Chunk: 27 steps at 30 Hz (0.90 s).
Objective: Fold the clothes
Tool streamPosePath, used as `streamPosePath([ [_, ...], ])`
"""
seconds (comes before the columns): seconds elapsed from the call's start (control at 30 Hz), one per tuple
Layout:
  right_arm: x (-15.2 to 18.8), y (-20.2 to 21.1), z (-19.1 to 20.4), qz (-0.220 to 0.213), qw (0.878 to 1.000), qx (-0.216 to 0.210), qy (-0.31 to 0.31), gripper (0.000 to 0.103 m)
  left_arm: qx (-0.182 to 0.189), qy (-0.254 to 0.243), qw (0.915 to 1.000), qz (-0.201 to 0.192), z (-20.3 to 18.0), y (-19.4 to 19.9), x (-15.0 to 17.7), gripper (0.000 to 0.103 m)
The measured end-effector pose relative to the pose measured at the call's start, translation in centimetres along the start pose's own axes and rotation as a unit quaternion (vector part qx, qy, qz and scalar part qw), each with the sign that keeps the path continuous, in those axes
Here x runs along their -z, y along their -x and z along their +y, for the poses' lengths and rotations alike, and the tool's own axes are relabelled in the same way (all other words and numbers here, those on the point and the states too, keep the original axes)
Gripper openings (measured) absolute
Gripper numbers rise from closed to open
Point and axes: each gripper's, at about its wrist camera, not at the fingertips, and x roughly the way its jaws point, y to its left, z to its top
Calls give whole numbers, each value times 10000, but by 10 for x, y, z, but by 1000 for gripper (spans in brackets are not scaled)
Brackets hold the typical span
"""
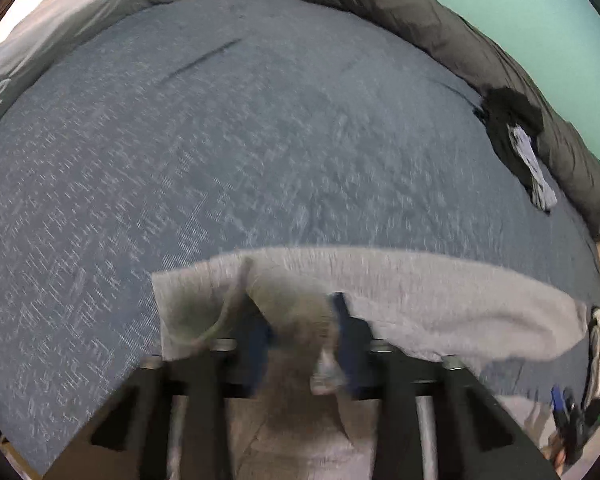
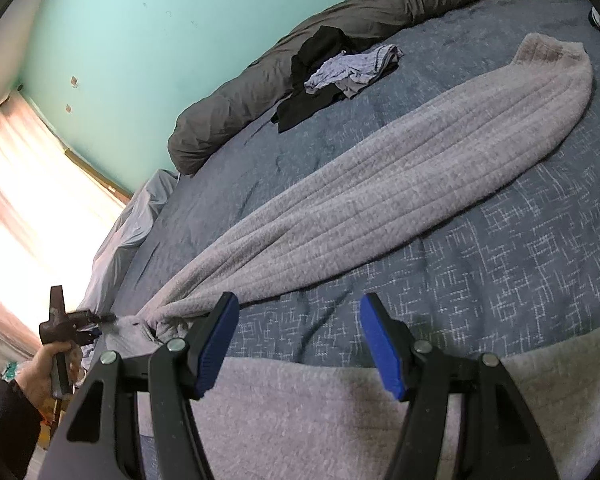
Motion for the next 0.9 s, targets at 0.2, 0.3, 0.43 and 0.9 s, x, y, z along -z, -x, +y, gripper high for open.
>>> streamPosePath([
  [0.2, -1, 5, 4, -48, 10000, -69, 16, 64, -178, -294, 9992, 202, 6, 15, 25, 19],
  [0.3, -1, 8, 6, -65, 9999, -108, 13, 64, -109, -274, 9991, 313, 15, 26, 45, 19],
  [0.43, -3, 11, 5, -108, 9998, -136, -57, 64, -79, -305, 9981, 535, 26, 31, 79, 19],
  [0.9, -1, 9, 3, -90, 9999, -66, -111, 64, 54, 420, 9986, 325, 63, 25, 59, 57],
])
